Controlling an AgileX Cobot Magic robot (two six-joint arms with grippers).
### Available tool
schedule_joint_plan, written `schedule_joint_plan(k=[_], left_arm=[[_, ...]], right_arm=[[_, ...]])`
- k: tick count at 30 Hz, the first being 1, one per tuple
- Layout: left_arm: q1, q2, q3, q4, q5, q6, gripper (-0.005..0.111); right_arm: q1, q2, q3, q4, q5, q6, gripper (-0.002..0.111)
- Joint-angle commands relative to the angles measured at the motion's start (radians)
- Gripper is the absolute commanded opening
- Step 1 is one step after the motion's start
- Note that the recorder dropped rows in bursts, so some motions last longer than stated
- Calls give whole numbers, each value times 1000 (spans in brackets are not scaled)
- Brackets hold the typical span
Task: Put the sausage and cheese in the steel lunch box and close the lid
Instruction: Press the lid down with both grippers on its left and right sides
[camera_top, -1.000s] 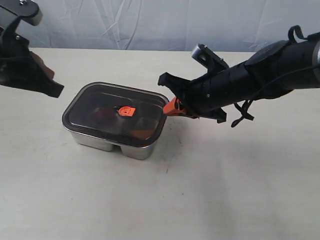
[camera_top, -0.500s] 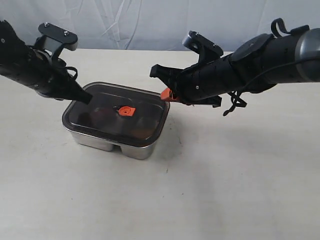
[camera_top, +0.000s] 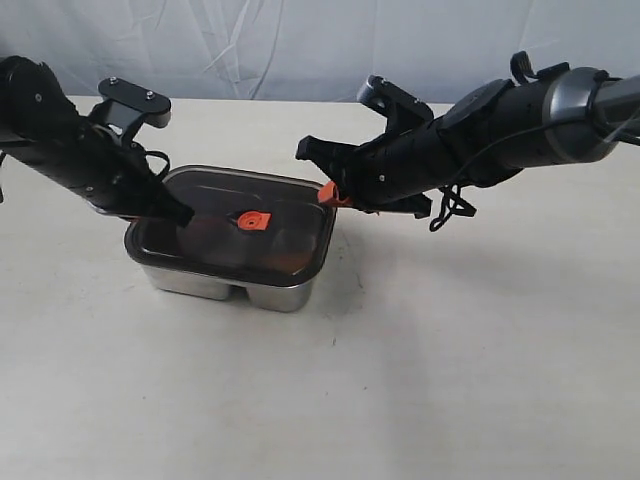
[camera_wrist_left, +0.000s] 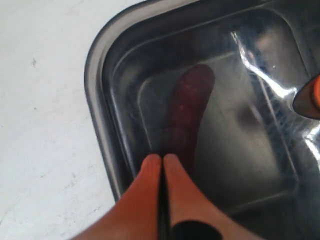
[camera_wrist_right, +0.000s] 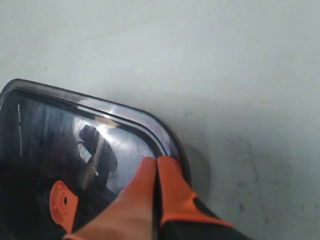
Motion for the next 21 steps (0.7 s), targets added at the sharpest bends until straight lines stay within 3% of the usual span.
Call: schedule_joint_plan(k=[1, 6, 21], left_arm=[[1, 89, 14, -104, 58, 94, 0], [1, 127, 14, -228, 85, 211, 0], [1, 225, 14, -235, 149, 211, 0]], right_arm=[[1, 34, 5, -15, 46, -5, -1], [1, 41, 5, -18, 67, 22, -1], [1, 51, 5, -18, 97, 46, -1]])
